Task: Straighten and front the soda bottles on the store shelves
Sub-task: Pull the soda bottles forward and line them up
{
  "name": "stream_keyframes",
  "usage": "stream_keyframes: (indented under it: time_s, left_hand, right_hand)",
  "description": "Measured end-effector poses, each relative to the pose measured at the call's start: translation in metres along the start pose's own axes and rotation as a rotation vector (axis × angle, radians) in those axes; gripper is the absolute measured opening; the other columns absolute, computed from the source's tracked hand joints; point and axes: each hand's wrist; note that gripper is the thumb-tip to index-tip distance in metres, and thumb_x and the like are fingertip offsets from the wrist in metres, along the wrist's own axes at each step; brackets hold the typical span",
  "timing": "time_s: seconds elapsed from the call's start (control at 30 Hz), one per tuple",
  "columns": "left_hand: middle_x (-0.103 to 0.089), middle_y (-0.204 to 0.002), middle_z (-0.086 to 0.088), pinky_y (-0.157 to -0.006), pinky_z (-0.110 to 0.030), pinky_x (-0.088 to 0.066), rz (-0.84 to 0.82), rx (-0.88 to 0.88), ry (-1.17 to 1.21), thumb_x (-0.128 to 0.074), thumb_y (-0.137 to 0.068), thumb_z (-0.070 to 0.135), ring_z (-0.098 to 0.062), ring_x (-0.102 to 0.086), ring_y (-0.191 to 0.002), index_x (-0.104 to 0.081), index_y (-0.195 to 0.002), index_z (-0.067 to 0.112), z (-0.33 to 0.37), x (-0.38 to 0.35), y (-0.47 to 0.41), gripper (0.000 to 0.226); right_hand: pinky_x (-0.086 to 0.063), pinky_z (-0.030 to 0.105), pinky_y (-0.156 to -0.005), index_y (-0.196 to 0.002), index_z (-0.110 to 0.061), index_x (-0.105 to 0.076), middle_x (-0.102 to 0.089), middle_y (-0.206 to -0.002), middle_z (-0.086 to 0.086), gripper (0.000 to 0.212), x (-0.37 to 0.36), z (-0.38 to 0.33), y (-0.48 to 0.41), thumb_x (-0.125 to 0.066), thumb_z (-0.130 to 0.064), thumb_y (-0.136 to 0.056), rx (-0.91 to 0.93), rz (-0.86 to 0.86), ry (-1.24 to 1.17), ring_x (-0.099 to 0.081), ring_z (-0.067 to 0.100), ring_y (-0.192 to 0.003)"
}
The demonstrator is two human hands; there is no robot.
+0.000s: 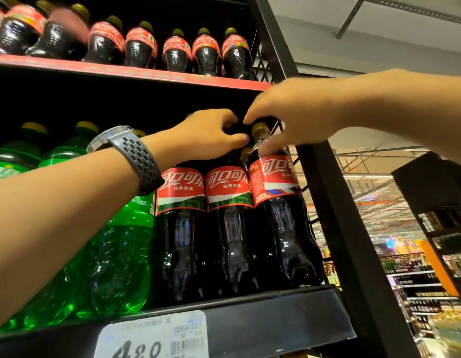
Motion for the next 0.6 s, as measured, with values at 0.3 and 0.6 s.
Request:
stream_keyframes:
  time_s: [0.3, 0.6]
  left_hand:
    - [-0.07, -0.091, 0.011, -0.073, -0.029, -0.056, -0.126, -0.038, 0.177, -0.071, -0.063, 0.071, -0.007, -0.067, -0.08, -0.065, -0.105, 0.03, 0.023, -0.013, -0.01, 0.059]
    - [-0.072, -0.091, 0.016, -0.074, -0.027, -0.054, -0.223, -0.043, 0.202, -0.07, -0.064, 0.069, -0.004, -0.068, -0.082, -0.064, -0.108, 0.036, 0.013, -0.008, -0.01, 0.056]
  right_hand:
    - [-0.032, 0.042, -0.101, -0.106, -0.023, -0.061, -0.062, -0.093, -0.003, 0.02, -0.01, 0.009, -0.024, -0.058, -0.019, -0.087, -0.046, -0.014, 0.321, -0.054, 0.021, -0.097]
    - [-0.029, 0.041, -0.102, -0.108, -0.022, -0.062, -0.063, -0.094, -0.002, 0.019, -0.021, 0.011, -0.028, -0.058, -0.025, -0.09, -0.051, 0.058, 0.244, -0.056, 0.021, -0.097]
Point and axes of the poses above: each hand's wrist, its own y-axis away from the middle knuckle, its own x-axis out of the back of the hand, z = x × y
